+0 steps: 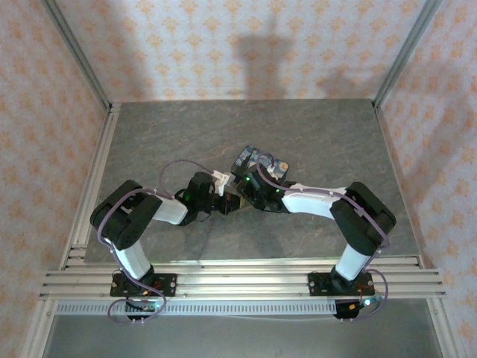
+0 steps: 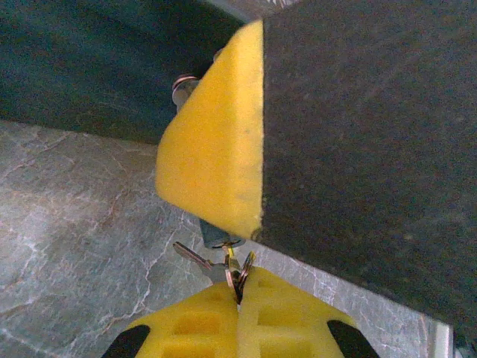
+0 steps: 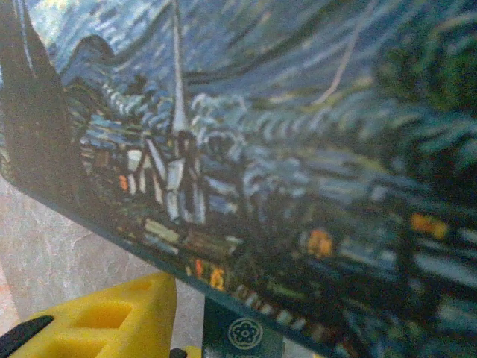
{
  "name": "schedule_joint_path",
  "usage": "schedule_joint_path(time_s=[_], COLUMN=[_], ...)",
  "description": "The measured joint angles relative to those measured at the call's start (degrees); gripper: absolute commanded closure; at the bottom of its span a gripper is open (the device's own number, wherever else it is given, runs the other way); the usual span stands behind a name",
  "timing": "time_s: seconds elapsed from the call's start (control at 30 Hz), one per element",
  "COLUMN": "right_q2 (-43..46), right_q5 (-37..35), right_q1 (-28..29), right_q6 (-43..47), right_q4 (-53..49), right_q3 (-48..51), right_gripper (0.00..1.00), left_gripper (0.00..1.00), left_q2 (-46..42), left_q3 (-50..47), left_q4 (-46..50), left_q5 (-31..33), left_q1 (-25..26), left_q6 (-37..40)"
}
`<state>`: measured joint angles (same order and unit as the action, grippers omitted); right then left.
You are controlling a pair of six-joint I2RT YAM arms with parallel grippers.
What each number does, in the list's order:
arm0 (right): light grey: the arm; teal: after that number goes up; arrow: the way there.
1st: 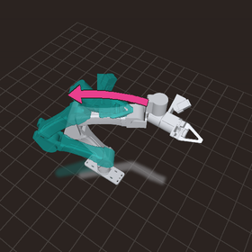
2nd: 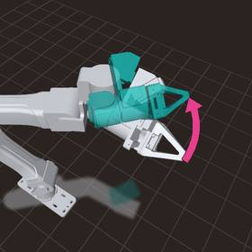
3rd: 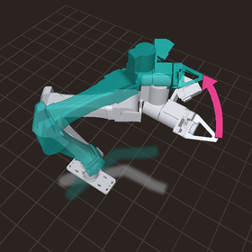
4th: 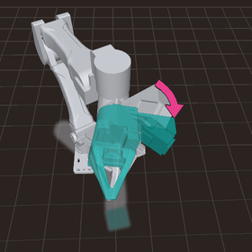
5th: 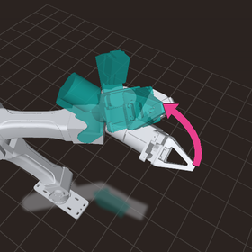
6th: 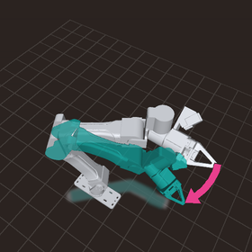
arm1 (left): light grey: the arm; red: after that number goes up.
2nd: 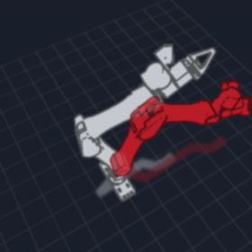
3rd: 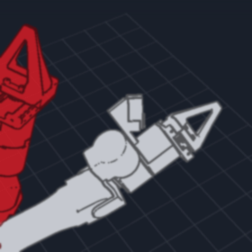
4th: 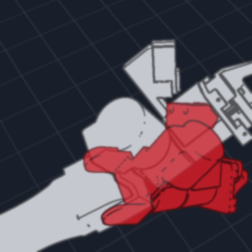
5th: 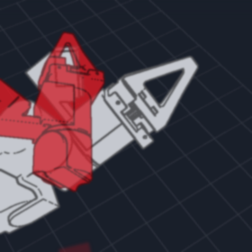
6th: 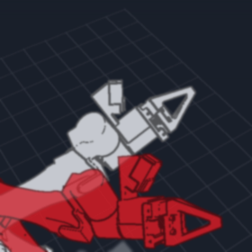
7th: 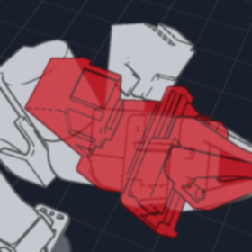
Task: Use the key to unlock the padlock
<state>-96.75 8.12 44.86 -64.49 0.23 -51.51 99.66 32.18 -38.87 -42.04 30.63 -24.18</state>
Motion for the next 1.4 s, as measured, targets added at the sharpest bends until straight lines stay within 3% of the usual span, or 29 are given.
schedule_joint_path(time_s=[0.17,0.3,0.43,0.57,0.67,0.93,1.4], right_q2=[-0.4,-0.4,-0.3,0.2,0.8,2.3,3.0], right_q5=[-0.5,-1.1,-1.3,-1.7,-2.4,-3.2,-3.6], right_q1=[0.0,0.1,0.2,0.3,0.2,0.3,0.1], right_q6=[0.1,-0.1,0.2,0.0,0.0,-0.6,-2.0], right_q4=[-0.1,-0.8,-1.3,-1.5,-1.6,-2.3,-2.4], right_q3=[-0.2,-0.5,-0.7,-0.7,-0.7,-0.6,-0.6], right_gripper=[0.87,1.00,1.00,1.00,1.00,1.00,1.00], left_gripper=[1.00,1.00,0.98,0.70,0.59,0.62,0.64], left_q2=[0.0,0.0,-0.2,-1.8,-4.2,-9.2,-5.1], left_q3=[0.0,0.0,0.1,0.4,0.4,-1.5,-3.0], left_q4=[0.0,0.5,1.1,3.1,5.1,4.9,-2.2], left_q5=[-0.2,-0.2,-0.2,-0.2,-0.2,-1.1,-2.7], left_q1=[0.0,-0.4,-0.4,-0.4,-0.4,-4.4,-4.8], left_q6=[0.0,0.0,0.0,0.5,0.1,-4.7,-13.0])
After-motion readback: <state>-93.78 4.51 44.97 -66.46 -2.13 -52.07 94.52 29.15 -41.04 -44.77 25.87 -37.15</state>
